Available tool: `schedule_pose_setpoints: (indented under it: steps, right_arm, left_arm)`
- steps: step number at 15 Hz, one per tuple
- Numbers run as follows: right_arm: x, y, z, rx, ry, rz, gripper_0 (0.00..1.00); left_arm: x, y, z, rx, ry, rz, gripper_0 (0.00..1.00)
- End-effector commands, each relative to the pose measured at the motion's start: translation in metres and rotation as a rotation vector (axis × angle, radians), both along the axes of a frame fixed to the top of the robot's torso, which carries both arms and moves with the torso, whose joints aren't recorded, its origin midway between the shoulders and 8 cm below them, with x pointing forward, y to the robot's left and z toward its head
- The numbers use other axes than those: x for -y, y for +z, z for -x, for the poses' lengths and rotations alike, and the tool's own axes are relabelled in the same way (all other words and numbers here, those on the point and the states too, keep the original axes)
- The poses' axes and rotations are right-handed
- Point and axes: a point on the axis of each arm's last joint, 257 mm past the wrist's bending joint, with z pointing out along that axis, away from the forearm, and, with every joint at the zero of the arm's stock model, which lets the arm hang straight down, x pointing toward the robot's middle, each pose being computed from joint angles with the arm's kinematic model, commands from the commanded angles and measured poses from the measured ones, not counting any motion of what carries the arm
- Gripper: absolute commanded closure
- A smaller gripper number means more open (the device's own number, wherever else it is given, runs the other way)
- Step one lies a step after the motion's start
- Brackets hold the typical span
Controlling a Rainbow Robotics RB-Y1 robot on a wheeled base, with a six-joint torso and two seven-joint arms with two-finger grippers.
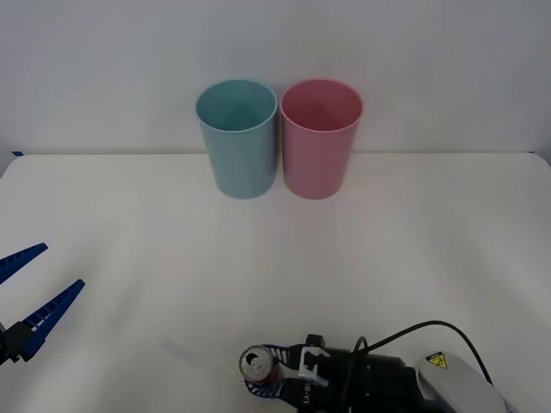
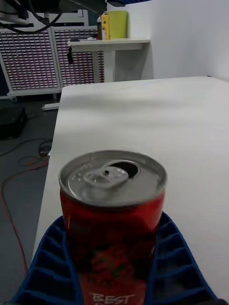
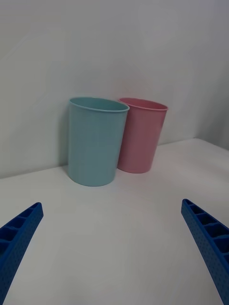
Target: Grasp the object on the table and drop it into the matching bin: aluminum can to the light blue bin, PET bottle to the pink bin.
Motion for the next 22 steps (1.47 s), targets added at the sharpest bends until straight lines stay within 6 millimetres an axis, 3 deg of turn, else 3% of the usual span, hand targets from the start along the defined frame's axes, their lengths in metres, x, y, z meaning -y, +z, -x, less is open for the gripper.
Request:
schedule_pose_setpoints:
  steps: [1,8,12,22]
  right_arm:
    - [-0.001,0.001,-0.001,-0.002,-0.001,-0.005,1.00]
    - [0.004,0.009,-0.001,-0.030,-0.007,-0.040,1.00]
    - [0.025,0.027,-0.005,-0.031,-0.022,-0.070,1.00]
    - [0.088,0.124,-0.024,-0.065,-0.160,-0.224,1.00]
  left_arm:
    - [0.000,0.000,0.000,0.000,0.000,0.000,0.00]
    - [0.000,0.000,0.000,0.000,0.000,0.000,0.00]
    - [0.000,0.000,0.000,0.000,0.000,0.000,0.00]
    - [0.000,0.000,0.000,0.000,0.000,0.000,0.00]
